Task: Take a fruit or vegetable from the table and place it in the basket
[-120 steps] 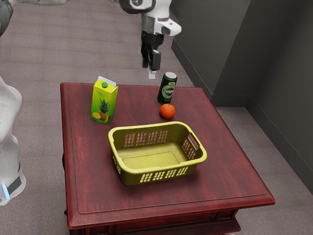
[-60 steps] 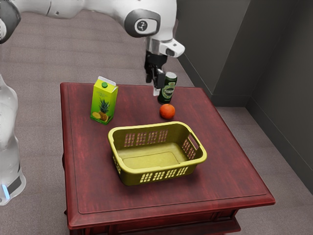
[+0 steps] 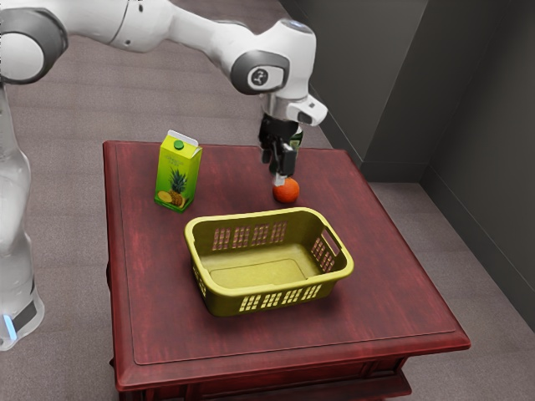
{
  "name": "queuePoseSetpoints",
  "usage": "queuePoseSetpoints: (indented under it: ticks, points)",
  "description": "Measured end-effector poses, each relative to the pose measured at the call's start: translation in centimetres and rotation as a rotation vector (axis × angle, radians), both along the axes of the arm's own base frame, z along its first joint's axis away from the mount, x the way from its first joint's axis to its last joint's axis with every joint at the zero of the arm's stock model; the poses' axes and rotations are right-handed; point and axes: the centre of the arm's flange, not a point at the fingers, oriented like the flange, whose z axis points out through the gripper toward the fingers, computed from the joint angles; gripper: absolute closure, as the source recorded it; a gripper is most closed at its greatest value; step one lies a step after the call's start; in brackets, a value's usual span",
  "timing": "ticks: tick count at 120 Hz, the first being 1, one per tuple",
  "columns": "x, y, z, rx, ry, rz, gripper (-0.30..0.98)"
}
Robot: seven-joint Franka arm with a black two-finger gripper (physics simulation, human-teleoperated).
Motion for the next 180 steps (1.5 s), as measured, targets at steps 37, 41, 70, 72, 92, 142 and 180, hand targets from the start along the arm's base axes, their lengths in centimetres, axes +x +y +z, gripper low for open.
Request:
queuePoseSetpoints:
  ticks: [37, 41, 70, 72, 92, 142, 180]
  points:
    - [2.3, 0.6, -1.2, 0.013, -0.031, 0.03, 0.0]
    - [2.5, 0.8, -1.5, 0.015, -0.028, 0.035, 0.0]
    - [3.6, 3.2, -2.1, 0.025, -0.038, 0.082, 0.0]
    - [3.6, 3.5, -2.1, 0.026, -0.039, 0.088, 0.0]
    - [3.5, 6.6, -2.7, 0.028, -0.034, 0.144, 0.0]
    - [5.2, 5.0, -5.1, 0.028, -0.012, 0.124, 0.0]
    - [6.2, 4.1, -6.5, 0.018, 0.0, 0.117, 0.0]
